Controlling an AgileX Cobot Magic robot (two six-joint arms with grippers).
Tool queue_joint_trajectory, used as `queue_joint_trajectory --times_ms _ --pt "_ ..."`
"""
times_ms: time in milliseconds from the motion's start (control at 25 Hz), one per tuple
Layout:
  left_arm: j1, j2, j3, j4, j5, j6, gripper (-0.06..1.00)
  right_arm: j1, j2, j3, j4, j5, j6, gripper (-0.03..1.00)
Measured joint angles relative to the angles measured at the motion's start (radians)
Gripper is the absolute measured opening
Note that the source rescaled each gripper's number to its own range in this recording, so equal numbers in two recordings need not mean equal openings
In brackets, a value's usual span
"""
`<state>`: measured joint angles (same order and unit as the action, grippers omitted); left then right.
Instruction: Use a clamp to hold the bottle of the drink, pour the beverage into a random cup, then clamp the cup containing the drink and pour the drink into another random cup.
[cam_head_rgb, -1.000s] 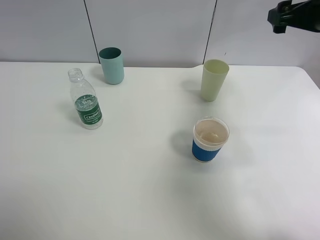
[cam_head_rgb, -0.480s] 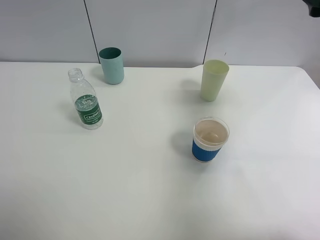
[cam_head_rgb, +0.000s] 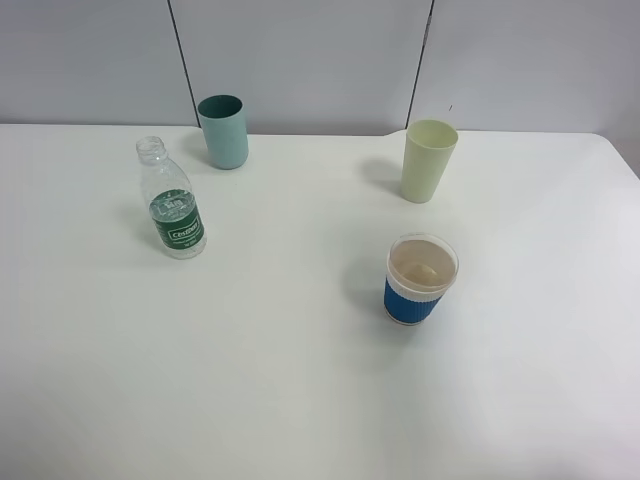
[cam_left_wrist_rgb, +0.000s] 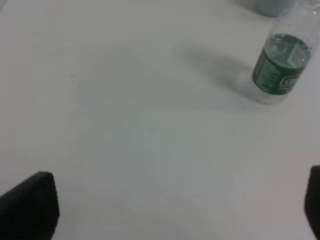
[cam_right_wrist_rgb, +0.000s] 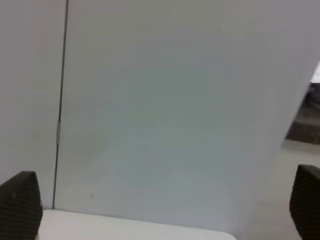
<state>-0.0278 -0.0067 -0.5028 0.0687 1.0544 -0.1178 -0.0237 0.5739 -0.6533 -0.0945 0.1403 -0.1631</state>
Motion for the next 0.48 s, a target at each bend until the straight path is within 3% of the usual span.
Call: queue_joint_trajectory --times_ms 360,480 --pt "0.000 0.000 0.000 0.000 0.000 0.000 1.00 0.000 -0.261 0.000 -0.019 0.380 0.019 1.00" --pt "0.000 0.000 0.000 0.000 0.000 0.000 1.00 0.000 -0.315 0.000 -0.018 0.451 0.019 1.00"
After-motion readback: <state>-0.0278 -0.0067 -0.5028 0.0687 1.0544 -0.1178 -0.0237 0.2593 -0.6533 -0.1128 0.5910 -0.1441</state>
